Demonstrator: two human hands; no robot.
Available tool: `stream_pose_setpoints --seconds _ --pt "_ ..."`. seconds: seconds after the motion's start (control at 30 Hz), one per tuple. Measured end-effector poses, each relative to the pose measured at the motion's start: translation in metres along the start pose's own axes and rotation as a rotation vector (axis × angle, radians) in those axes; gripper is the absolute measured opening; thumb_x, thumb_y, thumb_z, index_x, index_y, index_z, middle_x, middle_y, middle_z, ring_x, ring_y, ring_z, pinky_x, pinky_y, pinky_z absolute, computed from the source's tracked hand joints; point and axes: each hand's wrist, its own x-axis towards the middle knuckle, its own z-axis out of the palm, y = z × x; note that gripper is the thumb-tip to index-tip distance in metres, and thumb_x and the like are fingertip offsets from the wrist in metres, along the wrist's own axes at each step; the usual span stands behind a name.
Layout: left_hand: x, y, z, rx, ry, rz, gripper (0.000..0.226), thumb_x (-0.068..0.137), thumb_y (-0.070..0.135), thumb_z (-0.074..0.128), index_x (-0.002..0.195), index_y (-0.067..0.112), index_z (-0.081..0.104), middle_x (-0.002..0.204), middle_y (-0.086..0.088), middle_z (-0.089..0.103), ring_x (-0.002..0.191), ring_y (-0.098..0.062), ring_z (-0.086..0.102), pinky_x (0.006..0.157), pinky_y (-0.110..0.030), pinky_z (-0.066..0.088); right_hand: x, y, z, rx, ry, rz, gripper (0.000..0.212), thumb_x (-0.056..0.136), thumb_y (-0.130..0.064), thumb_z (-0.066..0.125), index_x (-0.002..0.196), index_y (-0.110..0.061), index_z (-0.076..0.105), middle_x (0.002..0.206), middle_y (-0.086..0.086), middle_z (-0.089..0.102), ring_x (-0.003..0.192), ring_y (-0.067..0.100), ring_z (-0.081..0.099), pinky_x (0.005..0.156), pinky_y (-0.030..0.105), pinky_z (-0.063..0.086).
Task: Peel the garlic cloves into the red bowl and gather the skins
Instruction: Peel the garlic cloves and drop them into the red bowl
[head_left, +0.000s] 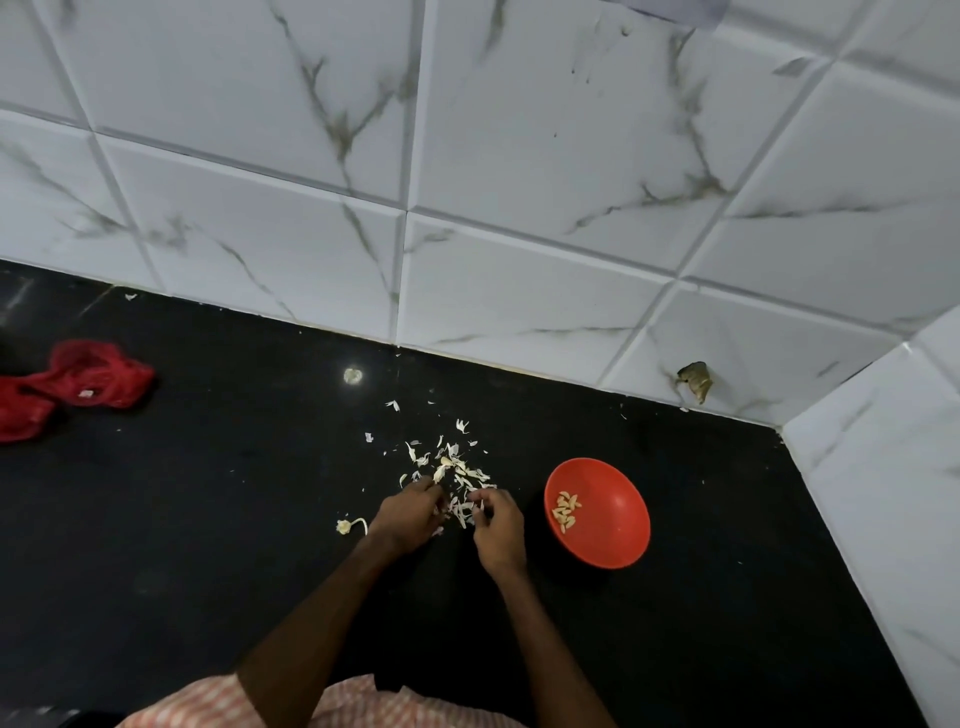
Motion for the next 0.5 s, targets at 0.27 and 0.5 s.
stream_pose_setpoints --seconds 0.27,0.5 --pt "-0.008 -0.002 -0.004 -0.156 0.091 -0.131 0.008 0.091 0.031 0.067 0.098 0.032 0.065 0.104 0.014 0.056 0.101 -0.009 0.059 0.076 -0.028 0.042 -0.004 -0.004 -0.005 0.025 0.011 0.031 0.017 0.093 -0.005 0.063 0.099 -0.02 0.068 0.103 -0.009 0.062 0.093 0.004 0.062 0.077 0.011 0.047" --pt "0.003 0.019 -0.027 -0.547 0.385 -0.246 0.014 0.082 0.03 0.078 0.079 0.03 0.065 0.077 0.015 0.069 0.071 0.0 0.063 0.067 -0.029 0.05 0.023 -0.053 -0.017 0.105 -0.108 0.129 0.028 0.102 -0.032 0.055 0.082 -0.018 0.068 0.072 -0.003 0.068 0.064 0.009 0.064 0.063 0.029 0.056"
